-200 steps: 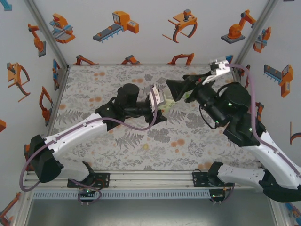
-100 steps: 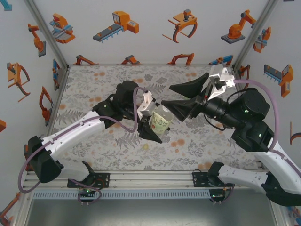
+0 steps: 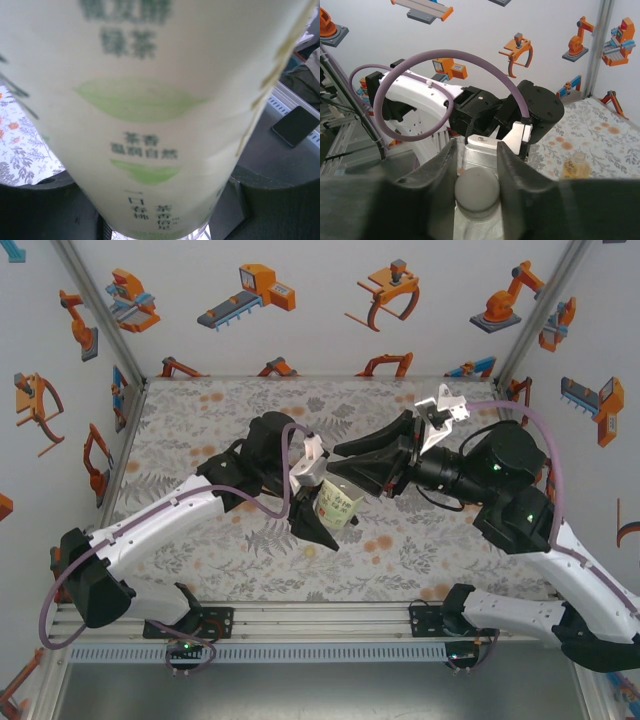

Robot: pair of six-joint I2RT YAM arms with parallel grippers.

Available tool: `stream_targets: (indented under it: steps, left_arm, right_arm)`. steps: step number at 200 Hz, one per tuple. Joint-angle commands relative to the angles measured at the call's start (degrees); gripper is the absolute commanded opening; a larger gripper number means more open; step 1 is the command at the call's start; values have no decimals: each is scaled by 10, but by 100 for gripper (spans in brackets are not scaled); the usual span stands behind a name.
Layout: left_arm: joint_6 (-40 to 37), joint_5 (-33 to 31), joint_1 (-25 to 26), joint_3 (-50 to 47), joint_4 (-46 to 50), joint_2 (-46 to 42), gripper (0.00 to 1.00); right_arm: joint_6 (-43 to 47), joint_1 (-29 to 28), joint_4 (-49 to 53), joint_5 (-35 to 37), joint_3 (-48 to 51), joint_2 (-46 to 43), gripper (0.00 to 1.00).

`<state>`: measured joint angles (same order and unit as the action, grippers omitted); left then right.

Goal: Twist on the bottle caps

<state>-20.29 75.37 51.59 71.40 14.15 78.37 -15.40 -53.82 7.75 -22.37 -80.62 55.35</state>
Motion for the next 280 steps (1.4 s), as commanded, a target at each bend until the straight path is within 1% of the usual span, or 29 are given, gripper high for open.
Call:
stream_targets:
  steps: [1, 3, 4, 8, 22, 34, 45, 62, 90, 104, 112, 131, 149, 158, 172, 183, 200, 212, 230, 235, 246, 251, 257, 263, 272, 280]
  left_arm:
    - [-22, 17, -3, 17, 9, -3, 0]
    - [-21, 16, -3, 16, 9, -3, 0]
    - [-22, 16, -3, 16, 8, -3, 0]
    - [-22, 13, -3, 17, 9, -4, 0]
    - [-26, 1, -4, 19, 16, -5, 0]
    - [-29, -24, -4, 14, 15, -8, 0]
    - [-26, -58, -4, 12, 12, -13, 0]
    - [-15, -137, -3, 1, -6, -21, 0]
    - [57, -265, -3, -40, -125, -32, 0]
    - [92, -346, 1, -58, -181, -30, 0]
    - [101, -410, 10, -61, -197, -28, 0]
    - [93, -571, 47, -59, -209, -25, 0]
    - [83, -698, 78, -49, -217, -15, 0]
    - [73, -757, 94, -40, -211, -10, 0]
    - [57, -846, 117, -27, -200, 0, 0]
    - [45, -893, 127, -23, -201, 6, 0]
    - [41, -920, 132, -11, -187, 18, 0]
    - [44, -922, 131, -8, -183, 23, 0]
    - [42, -897, 130, -12, -187, 23, 0]
    - [41, -890, 129, -11, -185, 23, 4]
    - [42, -878, 129, -12, -183, 21, 17]
    - [43, -870, 128, -14, -185, 21, 28]
    - [44, -862, 126, -17, -187, 20, 43]
    - [46, -855, 124, -20, -189, 18, 55]
    - [50, -847, 122, -25, -191, 15, 69]
    - [58, -829, 115, -29, -190, 9, 76]
  right_arm:
    - [-8, -2, -19, -6, -3, -2, 9]
    - [-8, -2, -18, -5, -3, -2, 8]
    - [-8, -2, -17, -5, -4, -2, 5]
    - [-6, -2, -14, -2, -5, -2, 0]
    - [1, -2, 7, 23, -11, -1, 0]
    - [10, -2, 32, 50, -19, 0, 0]
    - [15, -2, 64, 101, -27, 1, 0]
    - [17, -2, 92, 195, -23, -1, 0]
    - [9, -2, 105, 359, -9, 11, 0]
    - [-4, -2, 106, 428, -9, 25, 0]
    - [-20, -2, 106, 478, -7, 37, 0]
    - [-56, -2, 92, 567, 0, 61, 0]
    - [-99, -2, 82, 643, 8, 80, 0]
    - [-133, -2, 95, 682, -1, 93, 0]
    - [-200, -2, 158, 735, -38, 121, 0]
    - [-249, -2, 208, 754, -65, 140, 0]
    - [-276, -2, 234, 746, -83, 158, 0]
    - [-274, -2, 223, 725, -81, 158, 0]
    - [-252, -2, 202, 705, -74, 157, 0]
    - [-247, -2, 197, 703, -72, 157, 0]
    - [-227, -2, 185, 692, -71, 155, 0]
    - [-214, -2, 177, 687, -69, 153, 0]
    - [-208, -2, 172, 685, -66, 152, 0]
    - [-196, -2, 160, 680, -61, 150, 0]
    - [-173, -2, 137, 671, -52, 147, 0]
    - [-159, -2, 125, 664, -47, 145, 0]
